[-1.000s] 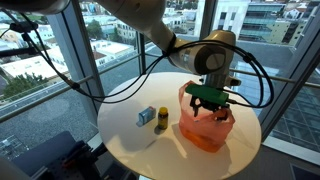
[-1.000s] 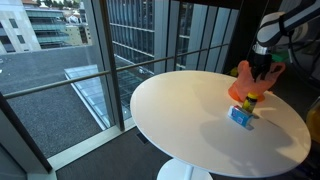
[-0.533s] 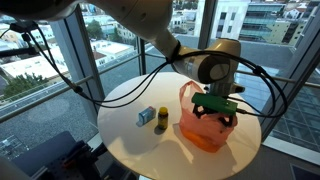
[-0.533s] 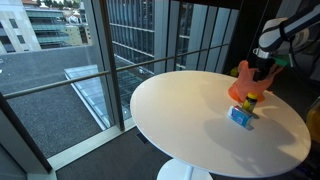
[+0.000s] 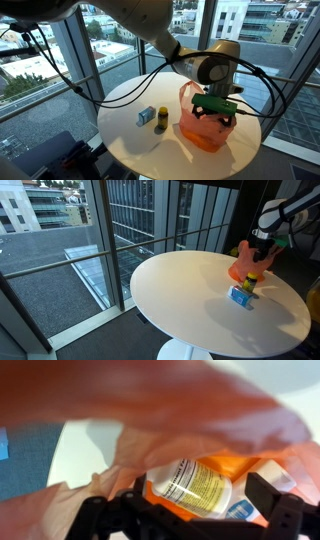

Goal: Take the white and orange bottle out of the plastic bag and put it on the table

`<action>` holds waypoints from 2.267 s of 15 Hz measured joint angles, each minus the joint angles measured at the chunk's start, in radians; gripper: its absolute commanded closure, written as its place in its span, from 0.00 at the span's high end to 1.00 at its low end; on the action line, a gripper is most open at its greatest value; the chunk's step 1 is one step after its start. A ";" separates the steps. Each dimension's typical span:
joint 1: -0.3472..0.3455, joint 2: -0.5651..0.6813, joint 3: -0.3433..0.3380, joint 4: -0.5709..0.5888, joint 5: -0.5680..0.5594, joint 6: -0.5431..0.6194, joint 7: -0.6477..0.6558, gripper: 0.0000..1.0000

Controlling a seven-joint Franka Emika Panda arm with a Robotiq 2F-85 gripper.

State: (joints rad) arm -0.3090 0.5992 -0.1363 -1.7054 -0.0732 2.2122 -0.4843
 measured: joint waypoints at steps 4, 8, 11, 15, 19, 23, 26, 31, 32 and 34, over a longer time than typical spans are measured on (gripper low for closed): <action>-0.005 0.000 0.013 0.000 0.000 0.000 -0.059 1.00; -0.006 0.000 0.013 0.000 0.000 0.002 -0.062 1.00; -0.006 0.000 0.010 0.000 0.002 0.003 -0.001 1.00; -0.006 0.003 0.010 0.000 0.020 0.003 0.123 1.00; -0.003 0.014 0.010 0.001 0.079 0.003 0.292 1.00; 0.009 0.022 0.004 0.004 0.133 0.003 0.470 1.00; 0.027 0.022 -0.014 0.008 0.152 0.003 0.598 1.00; 0.050 0.023 -0.039 0.011 0.155 0.003 0.705 1.00; 0.050 0.024 -0.039 0.011 0.155 0.003 0.705 1.00; 0.050 0.025 -0.039 0.011 0.155 0.003 0.705 1.00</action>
State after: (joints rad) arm -0.2593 0.6245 -0.1758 -1.6945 0.0820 2.2147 0.2207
